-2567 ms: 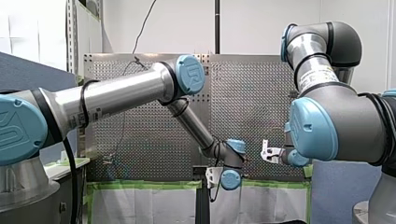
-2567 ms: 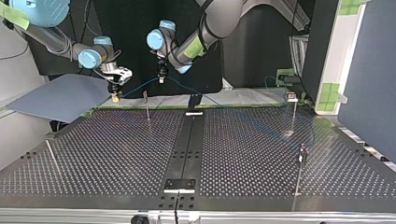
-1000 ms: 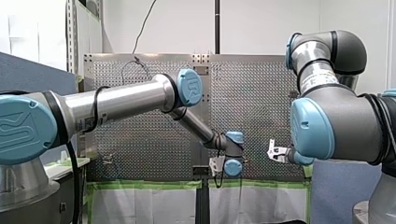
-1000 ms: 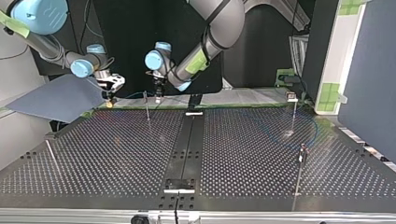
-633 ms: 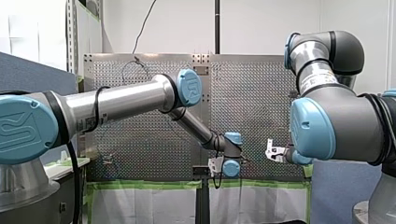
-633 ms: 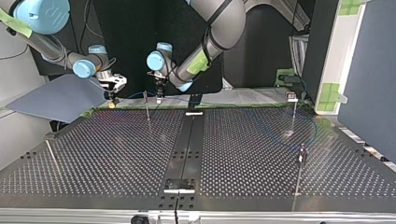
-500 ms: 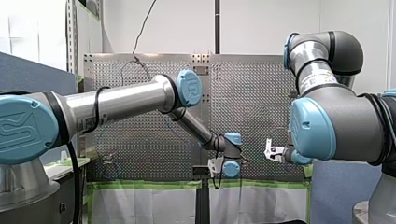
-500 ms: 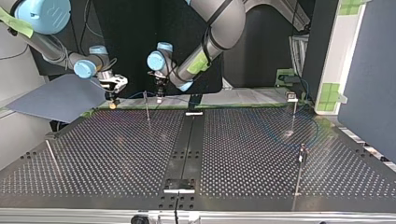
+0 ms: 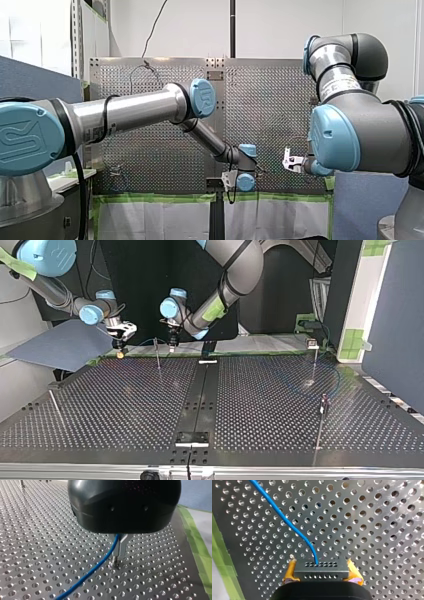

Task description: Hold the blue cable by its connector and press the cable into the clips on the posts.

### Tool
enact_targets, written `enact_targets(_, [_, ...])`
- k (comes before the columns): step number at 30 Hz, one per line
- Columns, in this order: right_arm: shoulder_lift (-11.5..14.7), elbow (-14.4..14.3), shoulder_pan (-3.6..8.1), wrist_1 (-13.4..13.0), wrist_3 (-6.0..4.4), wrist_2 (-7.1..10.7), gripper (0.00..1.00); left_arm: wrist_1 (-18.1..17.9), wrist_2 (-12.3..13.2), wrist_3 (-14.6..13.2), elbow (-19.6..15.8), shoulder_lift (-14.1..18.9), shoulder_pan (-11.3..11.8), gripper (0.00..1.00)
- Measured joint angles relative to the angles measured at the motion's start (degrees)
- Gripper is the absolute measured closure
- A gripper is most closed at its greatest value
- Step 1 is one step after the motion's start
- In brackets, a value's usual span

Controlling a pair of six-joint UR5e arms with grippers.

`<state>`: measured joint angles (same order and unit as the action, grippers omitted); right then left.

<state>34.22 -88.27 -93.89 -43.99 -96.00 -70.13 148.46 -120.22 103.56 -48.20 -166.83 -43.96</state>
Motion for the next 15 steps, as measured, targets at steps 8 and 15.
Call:
enact_targets(8, [-0.24, 0.99, -0.03, -0.39, -0.84, -0.08, 1.0, -0.4, -0.07, 1.21, -0.1, -0.02, 0.06, 1.0])
enact_targets(15, [-1.69, 2.22, -0.11, -0.3, -0.99, 0.1, 1.0, -0.74, 0.08, 2.79, 0.38, -0.19, 0.38, 1.0])
